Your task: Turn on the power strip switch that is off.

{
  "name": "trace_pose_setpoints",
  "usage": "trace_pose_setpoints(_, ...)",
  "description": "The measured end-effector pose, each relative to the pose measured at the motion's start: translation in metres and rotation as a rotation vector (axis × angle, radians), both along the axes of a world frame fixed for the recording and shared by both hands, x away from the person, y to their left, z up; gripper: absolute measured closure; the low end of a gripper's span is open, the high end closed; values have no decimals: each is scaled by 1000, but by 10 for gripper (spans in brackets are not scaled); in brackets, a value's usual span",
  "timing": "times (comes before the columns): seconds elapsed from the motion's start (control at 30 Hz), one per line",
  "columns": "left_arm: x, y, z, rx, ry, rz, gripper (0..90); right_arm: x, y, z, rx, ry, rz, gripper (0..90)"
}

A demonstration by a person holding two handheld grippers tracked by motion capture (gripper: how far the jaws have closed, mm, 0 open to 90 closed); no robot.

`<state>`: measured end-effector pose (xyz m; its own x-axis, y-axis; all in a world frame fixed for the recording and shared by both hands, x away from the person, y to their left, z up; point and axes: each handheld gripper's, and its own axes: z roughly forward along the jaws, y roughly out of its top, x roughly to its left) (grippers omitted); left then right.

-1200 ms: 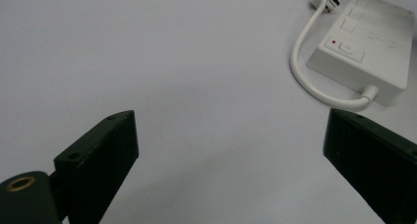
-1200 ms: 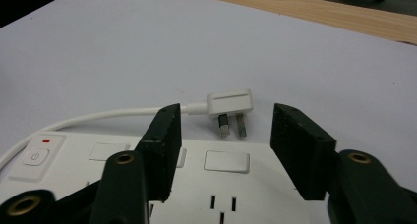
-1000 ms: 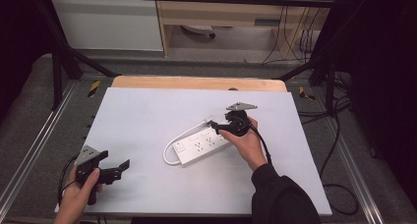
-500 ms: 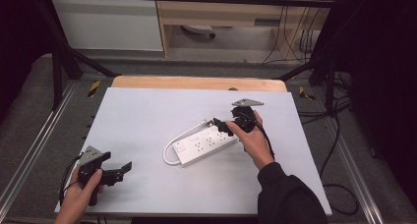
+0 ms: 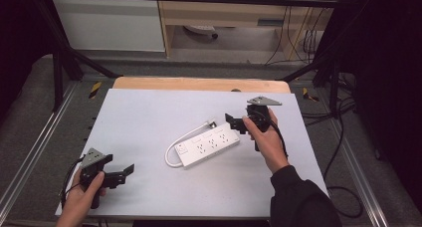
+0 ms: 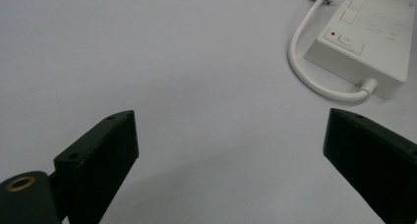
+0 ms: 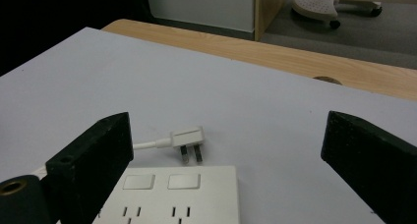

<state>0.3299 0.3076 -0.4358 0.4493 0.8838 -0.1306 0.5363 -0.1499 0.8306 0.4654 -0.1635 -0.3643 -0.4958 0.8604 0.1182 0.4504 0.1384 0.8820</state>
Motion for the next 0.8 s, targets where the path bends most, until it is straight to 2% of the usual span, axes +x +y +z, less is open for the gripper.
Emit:
trace_pose_setpoints(0.33,0,0,0,-2,-7,-10,65,-11,-23,10,36,-45,-21,54)
trace_pose_setpoints(0.63,0,0,0,-6,-5,-9,65,-23,-39,16,25,-62,-16,51)
trace_pose_setpoints(0.8,-1,0,1,-8,-8,-8,65,-36,-51,14,19,-72,-15,51)
